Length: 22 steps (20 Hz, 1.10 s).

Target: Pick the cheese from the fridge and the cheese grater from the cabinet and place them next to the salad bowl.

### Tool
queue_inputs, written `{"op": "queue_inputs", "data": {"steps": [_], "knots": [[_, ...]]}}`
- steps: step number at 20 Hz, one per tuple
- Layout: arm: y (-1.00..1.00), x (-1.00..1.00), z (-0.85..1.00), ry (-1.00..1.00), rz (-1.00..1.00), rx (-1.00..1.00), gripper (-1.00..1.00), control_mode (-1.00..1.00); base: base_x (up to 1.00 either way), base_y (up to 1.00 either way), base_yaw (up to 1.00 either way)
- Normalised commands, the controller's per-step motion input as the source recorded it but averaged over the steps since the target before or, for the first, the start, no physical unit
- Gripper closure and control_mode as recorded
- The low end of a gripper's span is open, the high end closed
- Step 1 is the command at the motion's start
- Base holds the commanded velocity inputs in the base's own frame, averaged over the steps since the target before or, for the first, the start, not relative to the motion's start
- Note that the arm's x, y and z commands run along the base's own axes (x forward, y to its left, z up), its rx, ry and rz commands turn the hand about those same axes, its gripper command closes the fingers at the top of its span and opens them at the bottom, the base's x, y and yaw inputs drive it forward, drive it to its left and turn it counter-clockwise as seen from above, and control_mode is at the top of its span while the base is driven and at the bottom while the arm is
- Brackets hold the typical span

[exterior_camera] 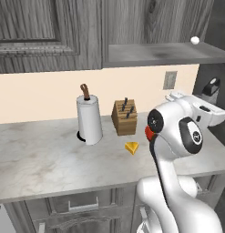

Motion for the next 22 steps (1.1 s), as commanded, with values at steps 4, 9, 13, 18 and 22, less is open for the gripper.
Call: {"op": "queue_inputs", "data": {"steps": [4,9,13,18,22], "knots": [[-0.18,0.07,-0.73,0.00,0.00,-0.04,1.00,-1.00,0.00,0.00,0.00],[-0.34,0.03,-0.74,-0.02,0.00,0.00,1.00,-1.00,0.00,0.00,0.00],[-0.46,0.06,-0.70,-0.04,0.00,0.00,1.00,-1.00,0.00,0.00,0.00],[-0.53,0.13,-0.66,-0.09,0.02,-0.01,1.00,-1.00,0.00,0.00,0.00],[-0.55,0.18,-0.61,-0.07,0.04,-0.06,1.00,-1.00,0.00,0.00,0.00]]}}
